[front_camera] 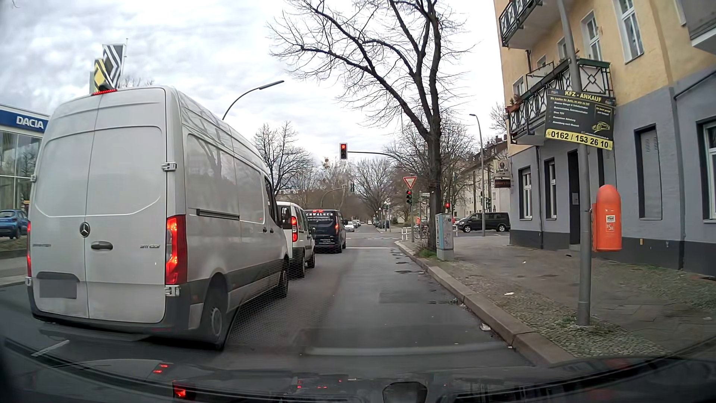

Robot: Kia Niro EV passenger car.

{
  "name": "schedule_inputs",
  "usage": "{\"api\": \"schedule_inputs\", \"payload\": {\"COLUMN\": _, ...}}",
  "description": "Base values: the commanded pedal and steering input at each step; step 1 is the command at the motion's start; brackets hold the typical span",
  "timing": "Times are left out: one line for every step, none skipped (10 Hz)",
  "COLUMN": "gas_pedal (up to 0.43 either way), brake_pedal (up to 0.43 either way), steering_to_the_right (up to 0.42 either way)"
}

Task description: Follow the waypoints while adhering to traffic rules and regulations

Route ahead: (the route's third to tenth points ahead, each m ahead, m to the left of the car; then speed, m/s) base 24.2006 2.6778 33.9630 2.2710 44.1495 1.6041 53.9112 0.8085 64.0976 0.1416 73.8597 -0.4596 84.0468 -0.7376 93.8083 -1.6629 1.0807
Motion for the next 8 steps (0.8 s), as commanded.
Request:
{"api": "schedule_inputs", "payload": {"gas_pedal": 0.000, "brake_pedal": 0.165, "steering_to_the_right": 0.016}}
{"api": "schedule_inputs", "payload": {"gas_pedal": 0.000, "brake_pedal": 0.165, "steering_to_the_right": 0.015}}
{"api": "schedule_inputs", "payload": {"gas_pedal": 0.000, "brake_pedal": 0.165, "steering_to_the_right": 0.015}}
{"api": "schedule_inputs", "payload": {"gas_pedal": 0.000, "brake_pedal": 0.171, "steering_to_the_right": 0.014}}
{"api": "schedule_inputs", "payload": {"gas_pedal": 0.000, "brake_pedal": 0.171, "steering_to_the_right": 0.009}}
{"api": "schedule_inputs", "payload": {"gas_pedal": 0.000, "brake_pedal": 0.183, "steering_to_the_right": 0.002}}
{"api": "schedule_inputs", "payload": {"gas_pedal": 0.000, "brake_pedal": 0.189, "steering_to_the_right": -0.005}}
{"api": "schedule_inputs", "payload": {"gas_pedal": 0.000, "brake_pedal": 0.195, "steering_to_the_right": -0.008}}
